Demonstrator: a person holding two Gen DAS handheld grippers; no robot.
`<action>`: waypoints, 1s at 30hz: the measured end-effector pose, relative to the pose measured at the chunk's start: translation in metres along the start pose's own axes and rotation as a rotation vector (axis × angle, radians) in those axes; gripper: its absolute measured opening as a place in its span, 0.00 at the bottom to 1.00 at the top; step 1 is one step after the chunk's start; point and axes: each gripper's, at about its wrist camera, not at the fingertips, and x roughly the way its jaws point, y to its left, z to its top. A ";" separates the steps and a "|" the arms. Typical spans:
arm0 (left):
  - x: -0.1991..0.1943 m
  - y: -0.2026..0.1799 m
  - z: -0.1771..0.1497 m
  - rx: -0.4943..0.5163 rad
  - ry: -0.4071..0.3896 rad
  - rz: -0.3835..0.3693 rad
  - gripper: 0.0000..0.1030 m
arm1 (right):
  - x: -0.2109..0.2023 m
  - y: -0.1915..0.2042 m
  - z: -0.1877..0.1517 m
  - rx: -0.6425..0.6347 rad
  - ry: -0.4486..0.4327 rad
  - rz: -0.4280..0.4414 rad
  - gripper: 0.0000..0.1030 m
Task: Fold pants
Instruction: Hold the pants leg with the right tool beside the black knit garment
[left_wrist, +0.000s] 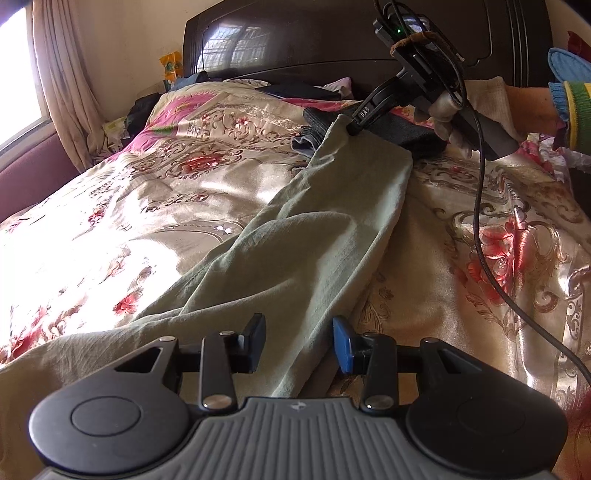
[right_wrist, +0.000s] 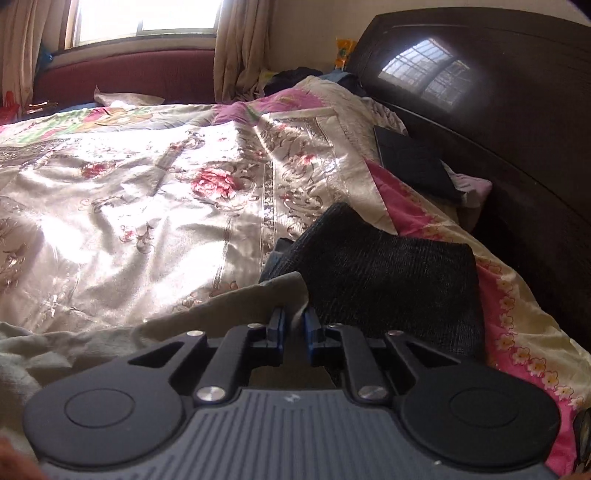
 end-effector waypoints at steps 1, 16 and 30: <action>0.000 -0.001 -0.001 0.004 0.002 -0.001 0.53 | -0.006 -0.004 -0.003 0.033 -0.017 0.008 0.17; 0.002 -0.003 -0.004 0.020 0.028 0.010 0.57 | -0.030 -0.073 -0.087 0.565 0.050 0.148 0.51; 0.006 -0.008 0.005 0.058 0.039 0.024 0.57 | -0.013 -0.069 -0.088 0.646 0.008 0.218 0.49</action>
